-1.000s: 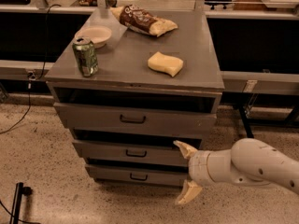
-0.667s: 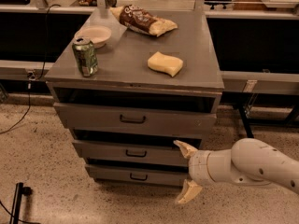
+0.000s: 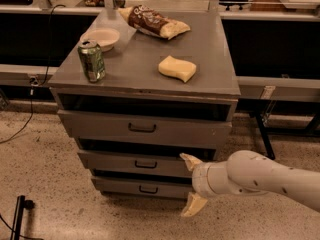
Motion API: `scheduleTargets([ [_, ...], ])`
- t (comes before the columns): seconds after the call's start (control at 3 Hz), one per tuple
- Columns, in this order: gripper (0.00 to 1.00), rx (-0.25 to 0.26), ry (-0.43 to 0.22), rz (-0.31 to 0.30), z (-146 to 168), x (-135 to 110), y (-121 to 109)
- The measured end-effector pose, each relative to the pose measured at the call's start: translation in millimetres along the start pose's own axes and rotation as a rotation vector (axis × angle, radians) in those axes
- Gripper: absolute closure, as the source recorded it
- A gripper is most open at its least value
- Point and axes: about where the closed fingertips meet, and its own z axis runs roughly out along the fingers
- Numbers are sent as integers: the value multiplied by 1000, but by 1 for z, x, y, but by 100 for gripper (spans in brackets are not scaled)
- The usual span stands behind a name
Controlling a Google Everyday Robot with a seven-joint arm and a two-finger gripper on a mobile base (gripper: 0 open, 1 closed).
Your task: Open middle drawer
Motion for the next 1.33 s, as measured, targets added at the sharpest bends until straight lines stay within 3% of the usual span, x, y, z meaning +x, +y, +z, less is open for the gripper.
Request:
scheduleTargets([
  [0.33,0,-10,98,17,34,27,-2],
  [0.67,0,-62,84,21,79,29,-9],
  [1.0,0,-62,84,21,79,29,-9],
  [1.33,0,-85,87,-19,93,30,-3],
])
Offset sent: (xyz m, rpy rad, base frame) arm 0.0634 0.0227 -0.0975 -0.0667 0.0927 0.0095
